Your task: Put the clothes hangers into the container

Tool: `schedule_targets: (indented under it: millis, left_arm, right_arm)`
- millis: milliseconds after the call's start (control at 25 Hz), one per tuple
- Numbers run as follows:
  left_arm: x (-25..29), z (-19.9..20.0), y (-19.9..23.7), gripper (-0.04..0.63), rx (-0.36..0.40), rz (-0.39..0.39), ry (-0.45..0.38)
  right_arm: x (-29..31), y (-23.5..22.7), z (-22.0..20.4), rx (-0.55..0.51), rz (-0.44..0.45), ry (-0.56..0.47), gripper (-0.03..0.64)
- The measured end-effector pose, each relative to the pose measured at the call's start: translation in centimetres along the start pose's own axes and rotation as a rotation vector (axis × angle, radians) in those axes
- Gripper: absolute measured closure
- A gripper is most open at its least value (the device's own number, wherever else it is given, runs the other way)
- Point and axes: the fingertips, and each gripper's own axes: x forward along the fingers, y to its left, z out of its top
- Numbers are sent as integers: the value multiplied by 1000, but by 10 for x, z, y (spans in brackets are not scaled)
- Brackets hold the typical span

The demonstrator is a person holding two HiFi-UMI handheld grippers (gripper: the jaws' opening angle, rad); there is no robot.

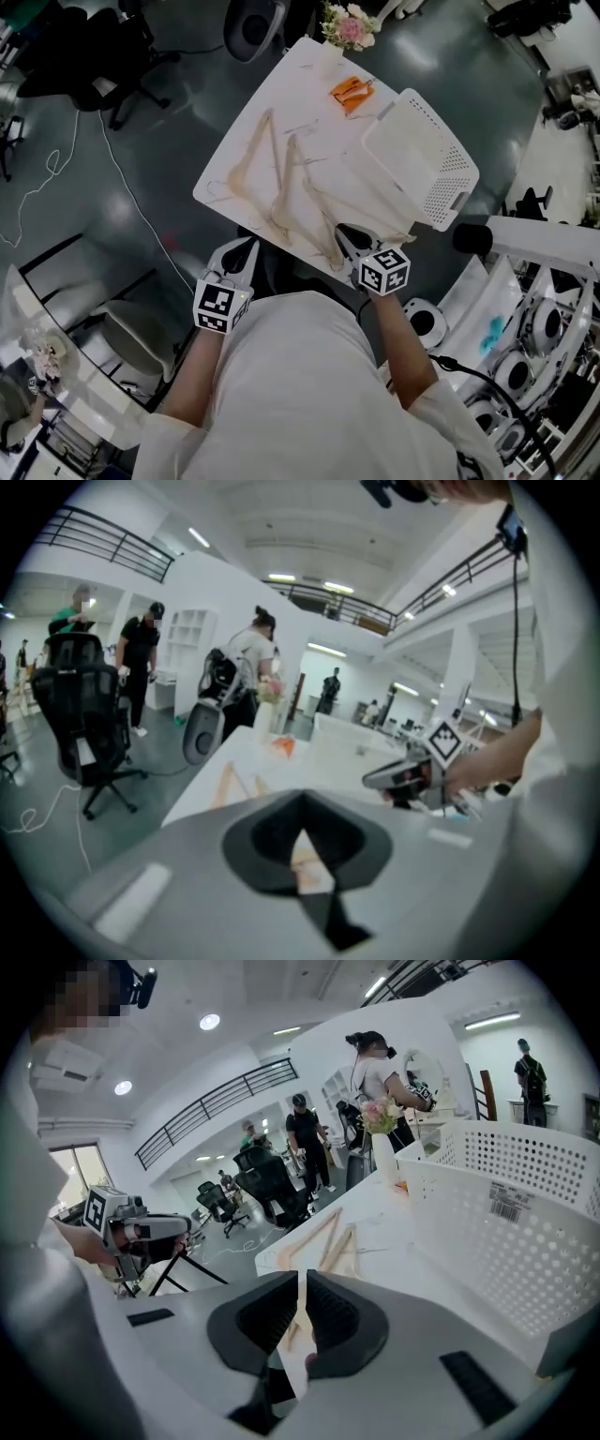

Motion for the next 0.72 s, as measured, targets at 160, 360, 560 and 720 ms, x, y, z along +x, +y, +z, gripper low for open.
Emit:
schedule_targets:
  millis: [160,360,560,720]
  left_arm:
    - [8,-3,6,594,-16,-18,16]
    - [16,-8,14,594,-23,-31,29]
    - [21,-9,23,594,-45,-32,45]
    - [23,-12,32,594,-60,-23,58]
  right_arm:
    - [21,-14,-3,-12,-13,60,612]
    - [57,-35,-23,-23,-34,153,606]
    - [81,-59,-46,-61,-67,264,548]
    - [87,-77,-67,-121,-65,379,541]
